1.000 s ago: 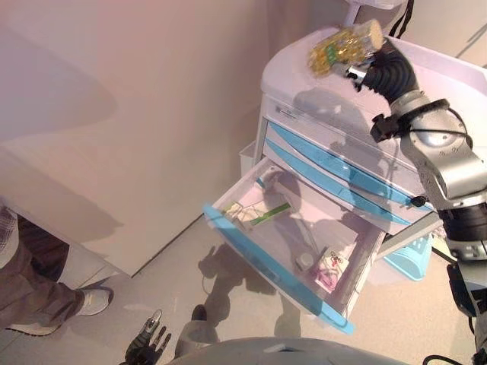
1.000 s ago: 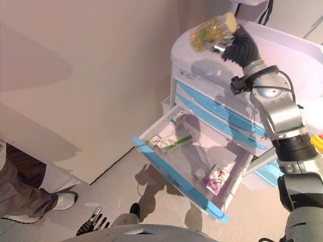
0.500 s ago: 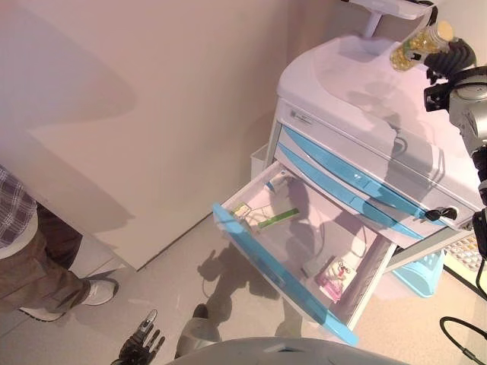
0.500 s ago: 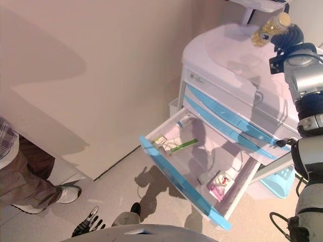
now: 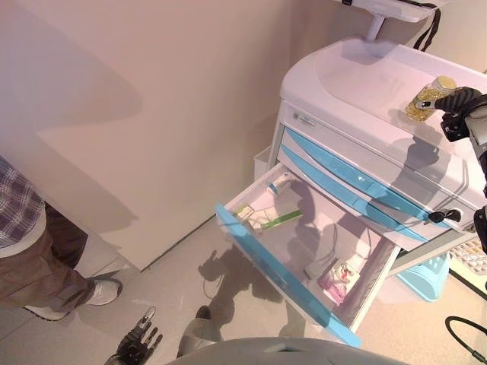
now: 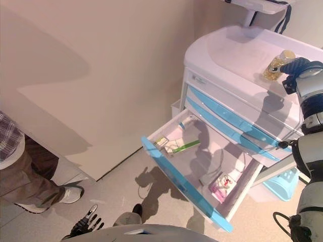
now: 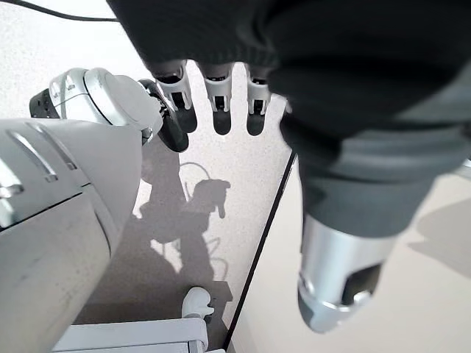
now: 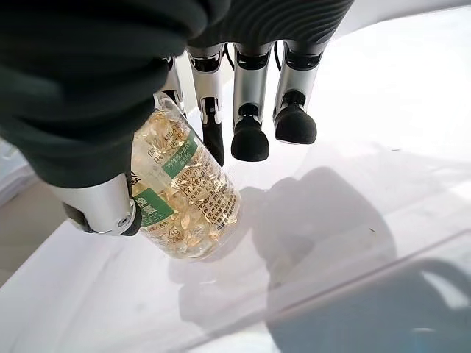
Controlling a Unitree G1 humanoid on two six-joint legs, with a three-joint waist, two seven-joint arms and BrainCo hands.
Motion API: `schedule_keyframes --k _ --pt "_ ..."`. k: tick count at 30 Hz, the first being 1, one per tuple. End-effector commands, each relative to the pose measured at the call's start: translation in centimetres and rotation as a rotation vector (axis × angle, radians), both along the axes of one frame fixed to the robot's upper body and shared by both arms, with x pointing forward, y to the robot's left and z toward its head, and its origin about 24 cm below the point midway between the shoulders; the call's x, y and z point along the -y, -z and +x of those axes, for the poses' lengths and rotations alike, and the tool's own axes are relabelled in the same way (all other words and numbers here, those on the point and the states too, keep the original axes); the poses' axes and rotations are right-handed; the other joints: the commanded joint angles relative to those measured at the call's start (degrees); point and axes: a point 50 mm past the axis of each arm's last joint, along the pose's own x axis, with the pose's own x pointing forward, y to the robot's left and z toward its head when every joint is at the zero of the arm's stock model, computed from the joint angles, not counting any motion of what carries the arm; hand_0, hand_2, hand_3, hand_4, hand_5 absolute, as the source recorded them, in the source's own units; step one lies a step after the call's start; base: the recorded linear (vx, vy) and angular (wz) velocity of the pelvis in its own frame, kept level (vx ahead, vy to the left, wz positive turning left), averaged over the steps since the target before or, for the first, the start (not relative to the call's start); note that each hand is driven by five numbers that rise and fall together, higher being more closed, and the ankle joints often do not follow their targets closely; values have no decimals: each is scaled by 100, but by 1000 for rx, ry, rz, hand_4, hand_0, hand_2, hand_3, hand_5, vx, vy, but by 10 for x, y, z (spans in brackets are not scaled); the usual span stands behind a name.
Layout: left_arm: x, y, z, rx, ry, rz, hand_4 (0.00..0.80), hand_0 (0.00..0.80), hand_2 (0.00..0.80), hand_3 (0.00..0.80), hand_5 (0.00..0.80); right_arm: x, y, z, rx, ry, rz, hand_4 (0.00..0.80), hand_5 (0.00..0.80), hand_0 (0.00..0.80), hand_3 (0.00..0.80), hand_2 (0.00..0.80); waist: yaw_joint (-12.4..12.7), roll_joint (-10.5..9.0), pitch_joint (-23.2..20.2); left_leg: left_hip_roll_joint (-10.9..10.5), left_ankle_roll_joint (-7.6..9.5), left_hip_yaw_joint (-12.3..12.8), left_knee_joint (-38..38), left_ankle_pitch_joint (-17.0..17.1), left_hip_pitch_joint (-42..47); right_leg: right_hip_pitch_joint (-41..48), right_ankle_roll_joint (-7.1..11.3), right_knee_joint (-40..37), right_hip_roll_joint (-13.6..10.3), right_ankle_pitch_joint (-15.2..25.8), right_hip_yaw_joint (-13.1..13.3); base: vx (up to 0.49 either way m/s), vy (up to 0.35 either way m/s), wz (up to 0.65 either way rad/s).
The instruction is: Open the drawer and pick up the medicine
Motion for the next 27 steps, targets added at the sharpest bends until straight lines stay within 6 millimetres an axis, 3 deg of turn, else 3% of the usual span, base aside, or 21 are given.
schedule_keyframes --k 1,3,5,6,7,8,9,13,27 --pt "-13 -6 12 14 50 35 0 0 0 0 0 2 -33 0 55 -6 -135 800 800 800 800 800 223 -46 -75 115 183 -169 251 -693 365 -382 -269 150 -50 440 -102 0 0 0" --pt "-13 -6 12 16 50 34 0 0 0 0 0 3 -28 0 52 -1 -133 781 781 781 781 781 231 -42 -83 122 179 -165 245 -683 363 -373 -273 135 -44 440 -107 0 0 0" --pt "-13 -6 12 16 48 32 0 0 0 0 0 3 -27 -1 49 -2 -141 568 568 568 568 568 234 -37 -87 121 175 -168 249 -680 352 -382 -273 139 -45 439 -109 0 0 0" --pt "-12 -6 12 16 53 31 0 0 0 0 0 3 -28 0 55 0 -155 373 373 373 373 373 240 -34 -82 118 174 -173 247 -676 346 -384 -270 136 -47 443 -111 -31 8 1" --pt "-12 -6 13 18 58 31 0 0 0 0 0 2 -28 0 65 1 -152 364 364 364 364 364 248 -32 -79 117 173 -177 252 -675 341 -383 -274 135 -48 443 -121 -30 6 0" --pt "-11 -6 14 20 59 30 0 0 0 0 0 2 -29 1 75 8 -147 110 110 110 110 110 253 -31 -74 119 173 -178 250 -674 344 -381 -275 136 -50 443 -132 0 0 0" --pt "-12 -6 14 21 60 29 0 0 0 0 0 2 -29 1 91 17 -142 0 0 0 0 0 258 -27 -75 117 175 -181 248 -672 344 -379 -278 133 -45 446 -134 0 0 0" --pt "-12 -6 13 21 60 27 0 0 0 0 0 1 -30 2 113 19 -142 0 0 0 0 0 259 -23 -86 119 175 -170 240 -672 347 -374 -279 114 -39 453 -130 0 0 0" --pt "-9 -6 10 33 41 19 0 0 0 0 0 -26 -104 -4 504 40 -294 0 0 0 0 0 101 -40 -182 126 158 -46 176 -644 391 -386 -251 47 -9 522 -67 -2 1 -2"
